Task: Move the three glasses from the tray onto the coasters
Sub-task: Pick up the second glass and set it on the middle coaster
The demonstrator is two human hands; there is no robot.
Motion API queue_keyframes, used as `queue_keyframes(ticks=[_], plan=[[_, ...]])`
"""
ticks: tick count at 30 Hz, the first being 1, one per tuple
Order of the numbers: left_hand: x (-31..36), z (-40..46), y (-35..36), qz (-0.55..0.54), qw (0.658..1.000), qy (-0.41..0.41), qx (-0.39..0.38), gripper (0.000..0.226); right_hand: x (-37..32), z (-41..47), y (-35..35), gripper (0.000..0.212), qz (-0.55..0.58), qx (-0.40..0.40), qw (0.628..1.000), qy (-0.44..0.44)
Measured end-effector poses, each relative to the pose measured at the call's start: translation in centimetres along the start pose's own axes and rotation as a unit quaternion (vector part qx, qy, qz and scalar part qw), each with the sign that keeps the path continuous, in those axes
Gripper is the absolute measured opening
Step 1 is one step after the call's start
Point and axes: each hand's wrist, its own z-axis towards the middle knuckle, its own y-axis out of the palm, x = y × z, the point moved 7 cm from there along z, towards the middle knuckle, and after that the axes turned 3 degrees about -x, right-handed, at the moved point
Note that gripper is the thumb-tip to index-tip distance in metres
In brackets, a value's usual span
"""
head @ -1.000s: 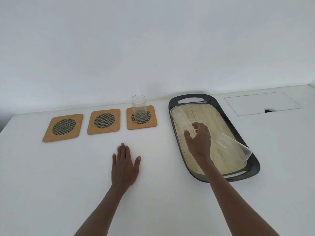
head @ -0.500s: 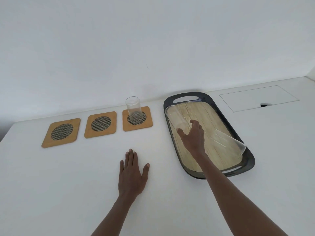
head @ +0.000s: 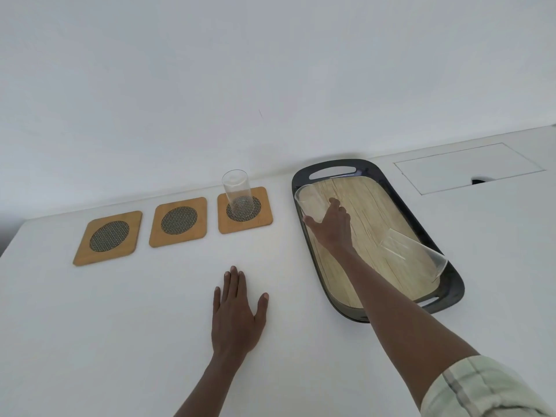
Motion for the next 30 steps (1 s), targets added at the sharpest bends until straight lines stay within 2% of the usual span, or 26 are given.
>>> queue_keyframes(ticks=[5, 14, 18, 25, 30], plan=[[-0.1, 0.0, 0.1, 0.002, 1.0, -0.003, 0.003, 0.08, 0.1, -0.2, 0.7, 0.071, 0.017, 0.014, 1.0, -0.006], [0.0, 0.0, 0.0, 0.003, 1.0, -0.001, 0.006, 0.079, 0.4, -0.7, -0.6, 0.072, 0.158, 0.016, 0.987, 0.028], [-0.1, 0.0, 0.0, 0.006, 1.0, -0.002, 0.003, 0.08, -0.6, -2.6, -2.2, 0.071, 0.25, 0.034, 0.967, 0.029], [-0.2, 0.1, 0.2, 0.009, 1.0, -0.003, 0.006, 0.082, -1.3, -7.5, -4.6, 0.064, 0.426, 0.018, 0.904, 0.035], [-0.3, 0.7, 0.3, 0.013, 1.0, -0.009, 0.0, 0.08, -1.2, -9.3, -6.0, 0.062, 0.403, 0.006, 0.915, 0.012]])
